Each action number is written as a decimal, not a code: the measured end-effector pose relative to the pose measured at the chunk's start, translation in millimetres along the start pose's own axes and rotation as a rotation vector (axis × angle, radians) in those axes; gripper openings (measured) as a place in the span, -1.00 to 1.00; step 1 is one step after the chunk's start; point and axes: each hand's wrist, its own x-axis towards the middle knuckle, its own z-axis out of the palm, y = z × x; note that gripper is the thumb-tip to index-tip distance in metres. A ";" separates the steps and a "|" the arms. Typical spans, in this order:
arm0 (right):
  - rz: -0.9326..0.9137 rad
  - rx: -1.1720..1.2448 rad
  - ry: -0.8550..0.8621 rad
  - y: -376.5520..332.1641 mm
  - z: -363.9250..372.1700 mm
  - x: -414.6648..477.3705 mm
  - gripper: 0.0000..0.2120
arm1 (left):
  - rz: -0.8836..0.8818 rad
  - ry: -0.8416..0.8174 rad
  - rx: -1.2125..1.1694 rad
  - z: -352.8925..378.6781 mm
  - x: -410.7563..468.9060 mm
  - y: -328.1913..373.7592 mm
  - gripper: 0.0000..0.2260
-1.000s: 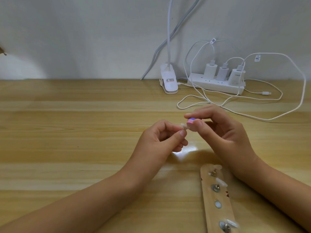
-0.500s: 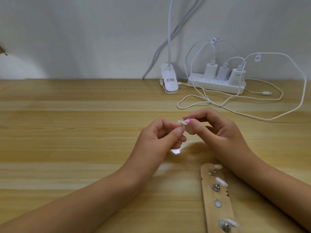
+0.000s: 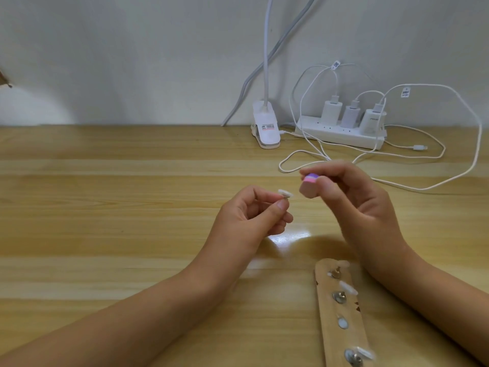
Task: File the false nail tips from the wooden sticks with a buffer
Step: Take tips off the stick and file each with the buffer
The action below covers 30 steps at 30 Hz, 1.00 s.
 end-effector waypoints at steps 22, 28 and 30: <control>0.109 -0.034 -0.007 8.8 -5.5 5.0 -0.83 | -0.043 -0.022 0.007 0.1 0.7 2.5 -0.91; 0.031 0.013 -0.026 4.0 -4.7 2.6 -0.80 | -0.031 -0.052 0.066 1.0 -1.2 3.1 -0.94; 0.019 0.015 -0.037 3.4 -4.9 2.5 -0.80 | -0.019 -0.058 0.064 0.9 -1.5 2.6 -0.92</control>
